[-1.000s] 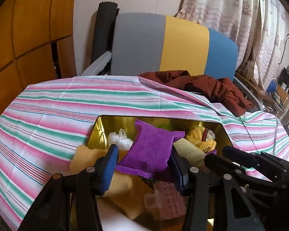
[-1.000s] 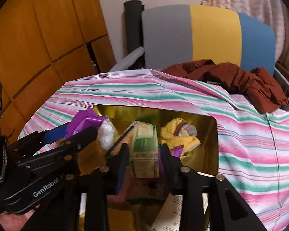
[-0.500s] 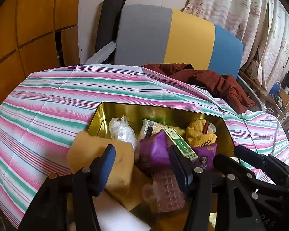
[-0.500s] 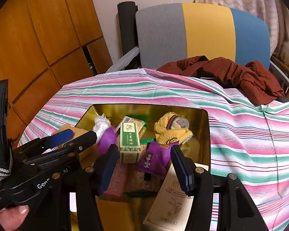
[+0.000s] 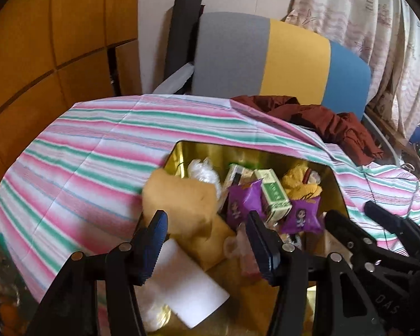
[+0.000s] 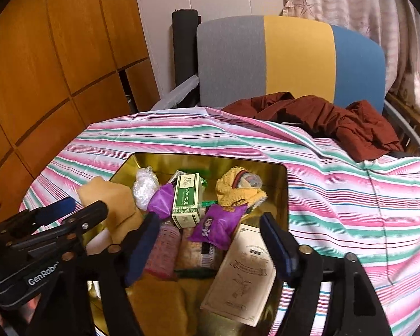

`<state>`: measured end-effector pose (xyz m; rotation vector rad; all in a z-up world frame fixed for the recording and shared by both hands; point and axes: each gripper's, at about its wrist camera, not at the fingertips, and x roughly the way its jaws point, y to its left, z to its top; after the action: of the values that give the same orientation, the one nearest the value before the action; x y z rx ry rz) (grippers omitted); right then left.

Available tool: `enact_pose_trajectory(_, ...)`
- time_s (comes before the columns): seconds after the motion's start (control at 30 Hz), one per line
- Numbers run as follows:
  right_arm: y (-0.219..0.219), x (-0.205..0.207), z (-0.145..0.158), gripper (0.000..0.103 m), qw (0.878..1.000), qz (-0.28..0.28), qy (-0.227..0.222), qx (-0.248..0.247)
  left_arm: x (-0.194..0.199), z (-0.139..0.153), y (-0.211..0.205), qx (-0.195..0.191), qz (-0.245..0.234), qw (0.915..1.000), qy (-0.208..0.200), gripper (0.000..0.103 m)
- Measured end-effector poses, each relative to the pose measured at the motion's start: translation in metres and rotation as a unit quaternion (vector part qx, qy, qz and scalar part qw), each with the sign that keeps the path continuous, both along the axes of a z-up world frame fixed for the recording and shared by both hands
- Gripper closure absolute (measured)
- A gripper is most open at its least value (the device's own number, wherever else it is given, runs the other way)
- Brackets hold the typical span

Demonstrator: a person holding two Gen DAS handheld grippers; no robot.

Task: Organize objects
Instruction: 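Lift both open tools up and away from the filled tray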

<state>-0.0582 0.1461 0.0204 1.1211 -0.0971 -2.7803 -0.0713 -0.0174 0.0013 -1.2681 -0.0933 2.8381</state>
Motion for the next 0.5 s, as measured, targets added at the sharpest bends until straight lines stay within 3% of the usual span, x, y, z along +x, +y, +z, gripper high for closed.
enact_pose_trajectory(0.2, 0.002, 0.008, 0.002, 0.004, 1.000, -0.010, -0.007, 0.002, 0.015, -0.002, -0.003, -0.036, 0.022, 0.9991, -0.005, 0.045)
enact_pose_trajectory(0.5, -0.006, 0.019, 0.009, 0.000, 1.000, -0.015, -0.009, 0.012, 0.036, 0.011, 0.000, -0.090, 0.037, 0.9950, 0.019, 0.045)
